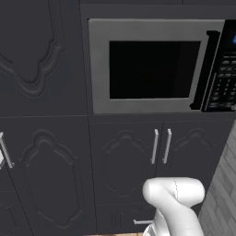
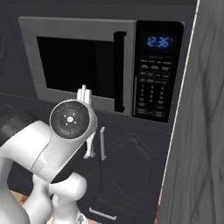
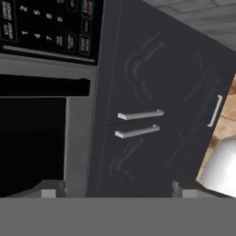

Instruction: Transport the fish from the fridge to the microwave and turn on the microwave.

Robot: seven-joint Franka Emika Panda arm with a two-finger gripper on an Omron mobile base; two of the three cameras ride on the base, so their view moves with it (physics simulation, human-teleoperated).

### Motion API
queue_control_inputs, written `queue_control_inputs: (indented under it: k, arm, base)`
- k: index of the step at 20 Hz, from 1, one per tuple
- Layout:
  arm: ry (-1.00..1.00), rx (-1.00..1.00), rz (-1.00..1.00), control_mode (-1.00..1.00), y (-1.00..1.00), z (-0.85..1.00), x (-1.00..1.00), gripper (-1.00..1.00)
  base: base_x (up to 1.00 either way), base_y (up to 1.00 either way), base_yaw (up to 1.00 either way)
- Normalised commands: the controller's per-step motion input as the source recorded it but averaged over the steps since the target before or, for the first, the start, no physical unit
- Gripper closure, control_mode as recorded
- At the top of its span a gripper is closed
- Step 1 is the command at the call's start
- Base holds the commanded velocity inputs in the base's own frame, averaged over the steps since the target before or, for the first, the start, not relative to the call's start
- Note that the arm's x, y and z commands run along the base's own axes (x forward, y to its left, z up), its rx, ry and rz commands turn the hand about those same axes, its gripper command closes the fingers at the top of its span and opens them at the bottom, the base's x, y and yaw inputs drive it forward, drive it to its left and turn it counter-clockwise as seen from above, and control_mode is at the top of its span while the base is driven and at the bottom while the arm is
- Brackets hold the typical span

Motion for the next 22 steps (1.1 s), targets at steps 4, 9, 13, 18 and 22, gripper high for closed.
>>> queue_control_inputs:
  k: [4,9,13,18,22]
  arm:
    - [0.0,0.06,0.0,-1.0,-0.29,-0.08,0.03,1.0]
    - [0.01,0.09,-0.02,-1.0,-0.43,-0.16,0.23,1.0]
    - [0.0,0.08,0.0,-1.0,-0.08,-0.14,0.54,1.0]
    - [0.0,0.07,0.0,-1.0,-0.09,-0.15,0.59,1.0]
    - [0.0,0.07,0.0,-1.0,-0.33,-0.23,0.33,1.0]
  base:
    - [0.0,0.0,0.0]
    - [0.0,0.0,0.0]
    - [0.0,0.0,0.0]
    - [0.0,0.0,0.0]
    - [0.0,0.0,0.0]
